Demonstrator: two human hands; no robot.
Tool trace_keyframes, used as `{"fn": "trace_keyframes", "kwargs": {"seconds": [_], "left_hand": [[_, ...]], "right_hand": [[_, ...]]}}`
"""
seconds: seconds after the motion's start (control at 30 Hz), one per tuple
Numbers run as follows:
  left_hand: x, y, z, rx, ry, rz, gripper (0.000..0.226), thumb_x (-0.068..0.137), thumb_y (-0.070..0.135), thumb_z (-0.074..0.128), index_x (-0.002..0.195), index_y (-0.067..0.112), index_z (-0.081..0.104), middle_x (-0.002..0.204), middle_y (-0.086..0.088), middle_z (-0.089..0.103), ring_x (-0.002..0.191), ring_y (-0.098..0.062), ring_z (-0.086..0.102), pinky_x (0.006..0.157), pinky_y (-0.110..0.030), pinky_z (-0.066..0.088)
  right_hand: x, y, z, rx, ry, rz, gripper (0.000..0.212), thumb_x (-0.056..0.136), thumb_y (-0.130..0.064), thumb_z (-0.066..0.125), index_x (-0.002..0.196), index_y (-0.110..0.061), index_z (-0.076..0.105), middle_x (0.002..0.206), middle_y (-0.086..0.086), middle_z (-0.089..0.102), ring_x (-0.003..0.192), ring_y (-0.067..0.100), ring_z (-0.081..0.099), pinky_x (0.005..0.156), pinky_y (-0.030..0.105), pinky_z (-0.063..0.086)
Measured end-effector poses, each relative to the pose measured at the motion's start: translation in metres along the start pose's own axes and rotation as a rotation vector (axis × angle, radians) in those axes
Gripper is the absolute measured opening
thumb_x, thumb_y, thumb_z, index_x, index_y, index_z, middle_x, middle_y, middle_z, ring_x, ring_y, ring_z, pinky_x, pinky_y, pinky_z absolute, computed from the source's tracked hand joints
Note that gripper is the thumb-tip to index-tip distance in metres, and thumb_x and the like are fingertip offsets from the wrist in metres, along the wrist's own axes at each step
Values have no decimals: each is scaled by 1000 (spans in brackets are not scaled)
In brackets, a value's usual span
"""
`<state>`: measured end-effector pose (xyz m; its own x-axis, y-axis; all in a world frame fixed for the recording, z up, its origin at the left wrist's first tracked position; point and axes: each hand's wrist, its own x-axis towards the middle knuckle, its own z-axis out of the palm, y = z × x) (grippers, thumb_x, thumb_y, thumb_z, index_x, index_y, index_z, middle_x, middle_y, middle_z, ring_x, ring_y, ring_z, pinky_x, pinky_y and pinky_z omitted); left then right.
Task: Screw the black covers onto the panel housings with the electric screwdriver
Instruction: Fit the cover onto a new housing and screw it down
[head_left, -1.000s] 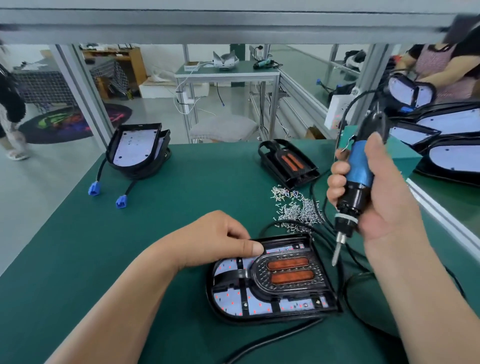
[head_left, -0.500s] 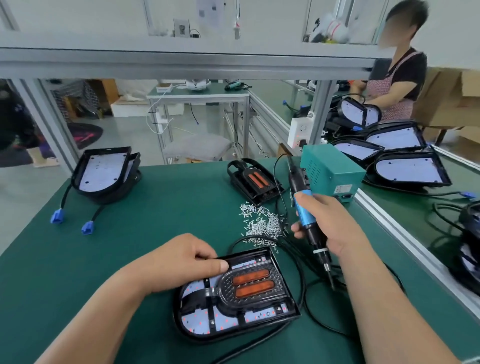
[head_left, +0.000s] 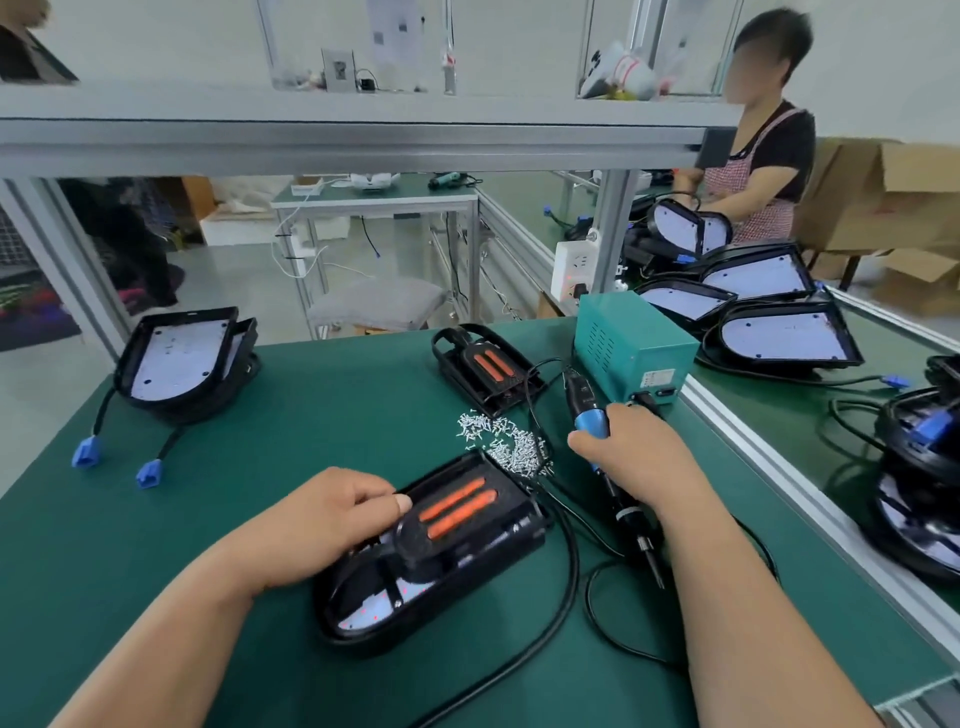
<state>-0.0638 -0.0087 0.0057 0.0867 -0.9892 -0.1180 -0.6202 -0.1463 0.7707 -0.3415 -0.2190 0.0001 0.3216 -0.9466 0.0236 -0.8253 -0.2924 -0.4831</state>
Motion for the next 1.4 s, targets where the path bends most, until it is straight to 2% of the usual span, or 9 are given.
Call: {"fn": "trace_keyframes", "kwargs": {"seconds": [0.27,0.33,0.43,0.63,0.73,0.9,1.17,1.3,1.4], "left_hand": [[-1,0,1,-429,76,-49,43,84,56,63,77,13,61,73,-8,56,70,-20,46,63,-34,37],[-1,-1,2,-456,69,-53,40,87,53,62,79,14,62,74,-9,55,70,-21,46,63,-35,37],[0,-1,3,-473,69,-38,38,84,54,63,73,18,62,72,-7,55,68,-19,47,60,-31,40],[-1,-3,2,-540,88,-19,45,88,53,64,76,10,67,77,-9,63,70,-20,54,63,-29,47],[2,-4,2,-593,104,-22,54,90,46,62,88,-7,60,84,-16,66,77,-24,57,70,-36,48],[5,-3,5,-656,127,-57,43,98,41,60,95,0,73,92,-17,74,78,-25,66,69,-33,56],[13,6,18,-794,271,-112,41,103,40,60,102,6,81,100,-22,79,75,-24,74,62,-28,58],[16,13,26,-846,367,-167,43,100,45,59,96,10,83,99,-22,80,73,-26,73,65,-31,57],[19,16,32,-868,424,-183,46,91,51,60,97,11,82,101,-21,80,77,-29,74,74,-36,56]], "right_hand": [[-41,17,1,26,175,-110,56,91,-60,67,132,-25,56,117,1,52,108,25,54,77,38,44],[-56,13,-1,69,301,-200,45,94,-50,68,131,-25,64,120,-1,55,115,22,51,82,35,41],[-87,-3,-1,117,444,-429,17,98,-45,63,103,-30,70,93,-11,62,89,12,57,75,30,43],[-121,-7,16,-176,-108,-783,32,92,-64,54,100,-34,61,82,-12,56,83,8,57,74,38,52],[-117,0,12,-185,-188,-788,47,84,-80,54,103,-37,55,84,-13,53,86,3,48,78,35,48],[-118,3,13,-121,-108,-904,30,99,-62,56,94,-33,59,81,-12,58,79,6,55,67,29,46],[-122,-2,8,420,283,-805,23,107,-48,57,98,-29,65,74,-16,57,59,3,49,58,14,39],[-119,-16,2,878,243,-635,19,101,-47,68,105,-30,72,87,2,77,71,26,72,60,39,59],[-107,-30,2,1027,209,-505,6,96,-22,71,103,-22,71,85,10,75,72,33,72,62,40,60]]}}
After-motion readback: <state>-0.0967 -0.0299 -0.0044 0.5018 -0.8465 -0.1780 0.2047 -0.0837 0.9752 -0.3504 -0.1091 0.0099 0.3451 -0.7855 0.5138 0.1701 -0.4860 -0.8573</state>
